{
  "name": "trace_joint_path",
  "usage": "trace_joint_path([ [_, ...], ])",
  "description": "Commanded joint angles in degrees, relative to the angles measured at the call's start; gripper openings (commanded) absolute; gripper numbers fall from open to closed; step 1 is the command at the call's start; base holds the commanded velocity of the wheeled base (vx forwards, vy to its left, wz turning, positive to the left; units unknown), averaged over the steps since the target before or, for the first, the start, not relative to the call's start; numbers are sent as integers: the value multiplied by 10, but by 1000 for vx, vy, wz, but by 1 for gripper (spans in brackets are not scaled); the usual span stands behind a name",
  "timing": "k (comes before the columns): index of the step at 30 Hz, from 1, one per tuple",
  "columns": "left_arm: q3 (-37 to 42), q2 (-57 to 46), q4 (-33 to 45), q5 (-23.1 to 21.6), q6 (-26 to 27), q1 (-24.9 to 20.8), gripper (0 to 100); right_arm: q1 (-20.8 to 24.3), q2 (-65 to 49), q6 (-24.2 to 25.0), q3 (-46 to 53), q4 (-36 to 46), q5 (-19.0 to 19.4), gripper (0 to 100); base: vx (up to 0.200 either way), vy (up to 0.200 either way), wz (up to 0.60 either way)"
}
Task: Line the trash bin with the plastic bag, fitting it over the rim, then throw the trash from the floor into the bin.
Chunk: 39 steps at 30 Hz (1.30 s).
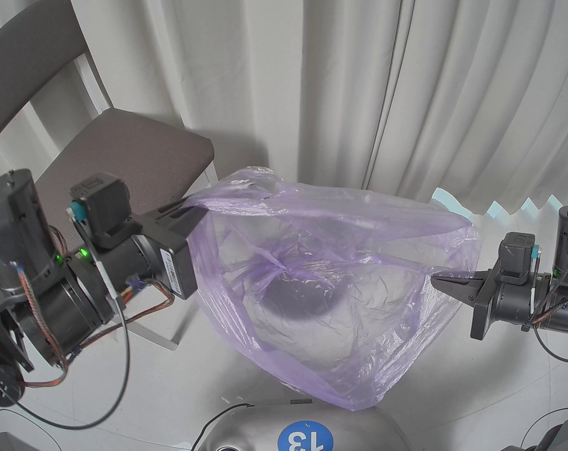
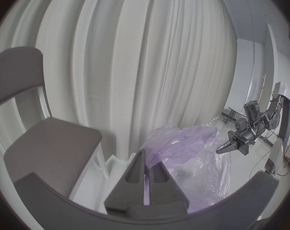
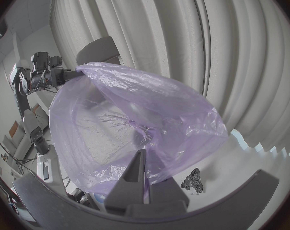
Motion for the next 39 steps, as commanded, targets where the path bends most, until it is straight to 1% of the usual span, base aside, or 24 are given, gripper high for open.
trace_joint_path([
  [1, 21, 98, -53, -4, -60, 6, 0, -24, 19, -10, 8, 0, 31, 0, 0, 0, 0],
  [3, 18, 126, -66, 0, -92, 7, 0, -38, 33, -10, 0, 0, 33, 0, 0, 0, 0],
  [5, 17, 135, -70, 0, -101, 7, 0, -45, 41, -8, -3, -1, 35, 0, 0, 0, 0],
  [7, 17, 154, -93, -3, -122, 11, 0, -53, 71, -3, -23, -4, 49, 0, 0, 0, 0],
  [9, 16, 168, -107, -3, -132, 12, 0, -54, 96, 8, -37, -23, 47, 0, 0, 0, 0],
  [10, 14, 182, -119, -3, -138, 15, 0, -53, 114, 34, -39, -59, 47, 0, 0, 0, 0],
  [13, 13, 202, -140, 0, -150, 21, 0, -53, 136, 74, -37, -107, 46, 0, 0, 0, 0],
  [14, 13, 204, -143, 0, -152, 21, 0, -53, 139, 77, -37, -112, 46, 0, 0, 0, 0],
  [15, 12, 220, -165, 1, -164, 26, 0, -54, 159, 94, -38, -137, 47, 0, 0, 0, 0],
  [17, 12, 232, -186, 1, -171, 33, 0, -54, 176, 100, -41, -157, 50, 0, 0, 0, 0],
  [20, 11, 243, -203, 1, -174, 40, 0, -54, 209, 119, -47, -191, 50, 0, 0, 0, 0],
  [23, 16, 240, -204, 1, -174, 41, 0, -51, 234, 146, -52, -244, 47, 0, 0, 0, 0],
  [26, 20, 235, -204, 1, -174, 48, 0, -49, 248, 162, -52, -272, 46, 0, 0, 0, 0],
  [31, 21, 229, -200, 1, -172, 60, 0, -43, 255, 165, -57, -274, 46, 0, 0, 0, 0],
  [39, 31, 211, -197, -5, -169, 60, 0, -32, 266, 172, -62, -274, 44, 0, 0, 0, 0],
])
